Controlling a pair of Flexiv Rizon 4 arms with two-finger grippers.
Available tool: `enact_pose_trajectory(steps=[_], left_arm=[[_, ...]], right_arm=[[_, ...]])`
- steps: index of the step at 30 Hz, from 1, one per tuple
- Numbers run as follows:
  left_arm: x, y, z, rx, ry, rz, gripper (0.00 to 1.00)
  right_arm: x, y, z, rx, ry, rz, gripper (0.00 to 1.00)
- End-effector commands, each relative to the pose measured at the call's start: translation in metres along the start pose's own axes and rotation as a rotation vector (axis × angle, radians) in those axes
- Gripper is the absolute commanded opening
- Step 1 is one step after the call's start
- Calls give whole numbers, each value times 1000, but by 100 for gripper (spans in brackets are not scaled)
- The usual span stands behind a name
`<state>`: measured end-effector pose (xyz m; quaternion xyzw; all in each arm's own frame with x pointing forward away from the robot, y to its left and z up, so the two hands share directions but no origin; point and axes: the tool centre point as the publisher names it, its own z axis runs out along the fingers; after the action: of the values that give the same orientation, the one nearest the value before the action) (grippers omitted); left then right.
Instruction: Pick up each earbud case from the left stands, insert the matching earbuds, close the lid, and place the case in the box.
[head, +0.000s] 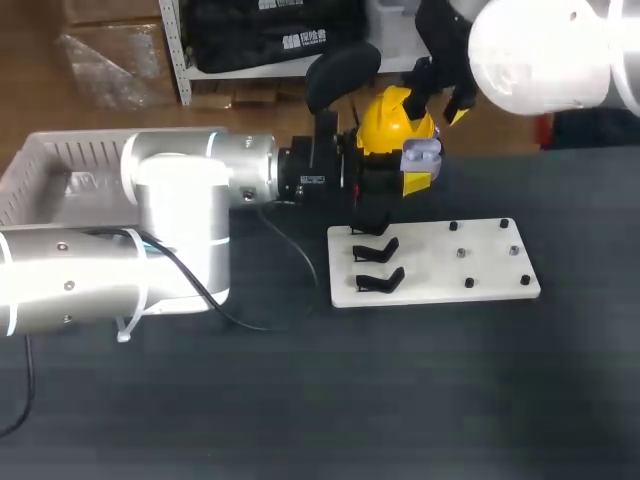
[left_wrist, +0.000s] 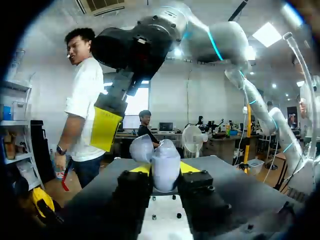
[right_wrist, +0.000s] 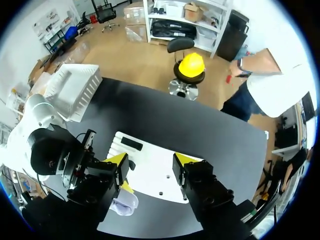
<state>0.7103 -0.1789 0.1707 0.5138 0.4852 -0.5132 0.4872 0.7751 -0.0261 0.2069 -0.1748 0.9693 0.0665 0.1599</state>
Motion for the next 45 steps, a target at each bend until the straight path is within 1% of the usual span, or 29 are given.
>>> enact_pose_trajectory(steps=[1, 4, 6, 12, 13, 14, 21, 22, 25, 30, 33, 36, 44, 45], left_arm=[[0, 0, 0, -2, -1, 1, 0], [0, 0, 0, -2, -1, 1, 0], [0, 0, 0, -2, -1, 1, 0], [0, 0, 0, -2, -1, 1, 0], [0, 0, 0, -2, -1, 1, 0], [0, 0, 0, -2, -1, 1, 0], [0, 0, 0, -2, -1, 1, 0], [0, 0, 0, -2, -1, 1, 0], [0, 0, 0, -2, -1, 1, 0], [0, 0, 0, -2, -1, 1, 0], [0, 0, 0, -2, -1, 1, 0], [0, 0, 0, -2, -1, 1, 0], [0, 0, 0, -2, -1, 1, 0], [0, 0, 0, -2, -1, 1, 0]], right_arm=[[-2, 1, 0, 1, 0, 7, 59], [0, 2, 0, -1, -1, 13, 59], [2, 3, 0, -3, 0, 14, 56], [8, 1, -3, -14, -5, 37, 58], [8, 0, -3, -14, -4, 38, 60], [10, 0, -4, -16, -6, 44, 65], [19, 4, -3, -25, -2, 59, 62], [20, 5, -3, -26, -1, 61, 58], [24, 6, -7, -28, -10, 67, 53], [29, 9, -14, -30, -24, 70, 54], [33, 10, -18, -29, -33, 79, 63], [36, 11, -17, -33, -32, 80, 60], [44, 12, -20, -37, -34, 90, 60], [46, 12, -21, -29, -37, 101, 59]])
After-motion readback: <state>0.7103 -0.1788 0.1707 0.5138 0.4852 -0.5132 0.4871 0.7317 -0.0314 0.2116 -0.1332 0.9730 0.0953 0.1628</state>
